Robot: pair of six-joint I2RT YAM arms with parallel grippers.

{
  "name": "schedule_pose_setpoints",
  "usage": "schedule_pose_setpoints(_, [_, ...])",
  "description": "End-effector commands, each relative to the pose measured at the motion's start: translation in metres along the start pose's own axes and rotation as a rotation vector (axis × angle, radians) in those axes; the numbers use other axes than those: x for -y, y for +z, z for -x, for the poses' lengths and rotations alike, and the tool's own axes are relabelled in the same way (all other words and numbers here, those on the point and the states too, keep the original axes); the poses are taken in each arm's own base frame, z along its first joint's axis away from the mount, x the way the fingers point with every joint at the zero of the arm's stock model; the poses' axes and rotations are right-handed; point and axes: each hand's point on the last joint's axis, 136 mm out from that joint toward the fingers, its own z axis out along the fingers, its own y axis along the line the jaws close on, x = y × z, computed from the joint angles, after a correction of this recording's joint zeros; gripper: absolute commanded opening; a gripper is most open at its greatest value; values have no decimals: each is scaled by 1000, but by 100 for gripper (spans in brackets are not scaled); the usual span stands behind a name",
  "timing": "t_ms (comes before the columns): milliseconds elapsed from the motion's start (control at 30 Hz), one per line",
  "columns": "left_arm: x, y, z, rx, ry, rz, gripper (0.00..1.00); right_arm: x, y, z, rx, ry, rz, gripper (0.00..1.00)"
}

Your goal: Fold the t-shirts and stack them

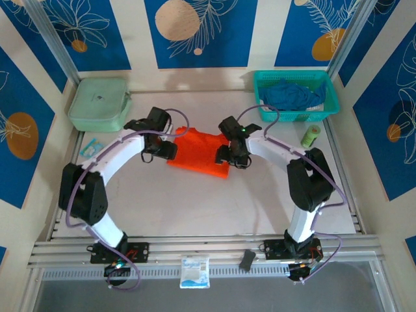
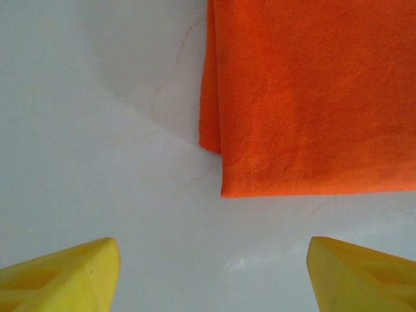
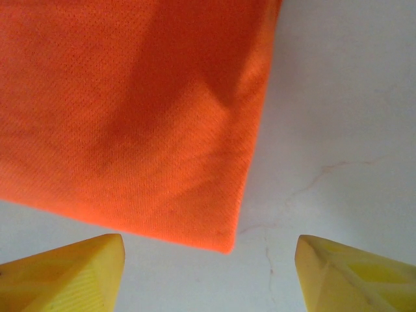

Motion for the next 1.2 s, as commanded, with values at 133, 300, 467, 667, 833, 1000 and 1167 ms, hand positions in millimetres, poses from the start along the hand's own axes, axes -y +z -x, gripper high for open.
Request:
schedule_pose_setpoints(133, [10,35,26,0,-35,3,69,-12,21,11,29,51,-14,64])
schedule_pose_setpoints(300, [18,62,35,-13,-38,-16,65,-9,34,15,25,65,-18,57])
schedule_pose_setpoints(467, [26,91,43,-50,-34,-35,56,-6,47,15,4,69,-24,46])
schedule_pose_setpoints(667, [35,126,34,-127,-30,-61,32,1,60,17,-14,80,-32,34])
schedule_pose_setpoints(833, [35,142,23,-150,-37,-49,18,8,72,27,-26,82,-28,8])
schedule_pose_setpoints(1000, [31,156,26,-173,-21,-19,0,15,79,53,-2,60,-46,0])
schedule_pose_setpoints(1167, [23,166,49,-168,-2,23,0,16,80,102,39,27,-26,0])
